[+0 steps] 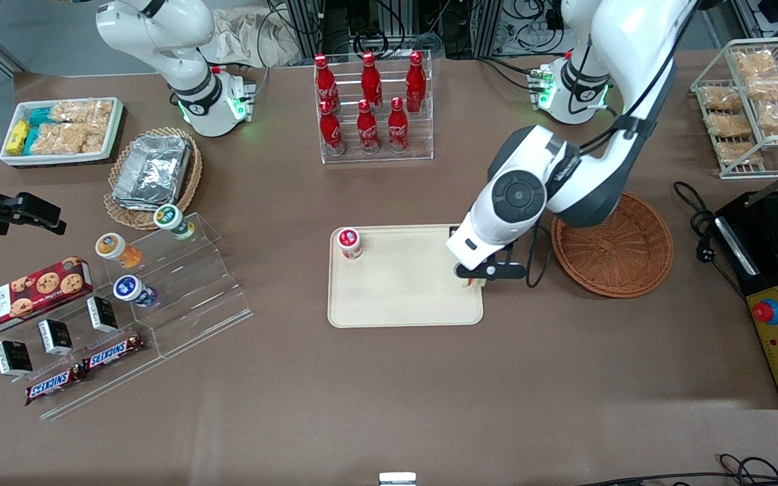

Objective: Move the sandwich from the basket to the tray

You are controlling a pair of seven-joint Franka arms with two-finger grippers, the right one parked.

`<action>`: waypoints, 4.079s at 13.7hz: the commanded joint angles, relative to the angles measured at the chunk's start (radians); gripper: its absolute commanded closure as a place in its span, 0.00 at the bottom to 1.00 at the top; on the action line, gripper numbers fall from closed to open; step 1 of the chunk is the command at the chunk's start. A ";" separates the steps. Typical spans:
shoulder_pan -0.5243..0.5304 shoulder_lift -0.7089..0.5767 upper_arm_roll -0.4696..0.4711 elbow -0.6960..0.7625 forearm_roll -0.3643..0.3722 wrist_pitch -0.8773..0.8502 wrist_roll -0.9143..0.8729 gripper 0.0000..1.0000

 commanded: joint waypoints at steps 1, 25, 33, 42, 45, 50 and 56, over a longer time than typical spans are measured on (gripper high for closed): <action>-0.011 0.082 0.000 0.040 0.050 0.047 -0.025 1.00; -0.020 0.156 0.003 0.070 0.189 0.169 -0.170 0.00; 0.035 -0.039 0.006 0.060 0.057 0.085 -0.212 0.00; 0.140 -0.369 0.179 0.057 -0.074 -0.299 0.041 0.00; 0.140 -0.449 0.280 0.051 -0.079 -0.371 0.229 0.00; 0.140 -0.582 0.426 -0.030 -0.078 -0.368 0.558 0.00; 0.137 -0.552 0.438 0.034 -0.073 -0.379 0.575 0.00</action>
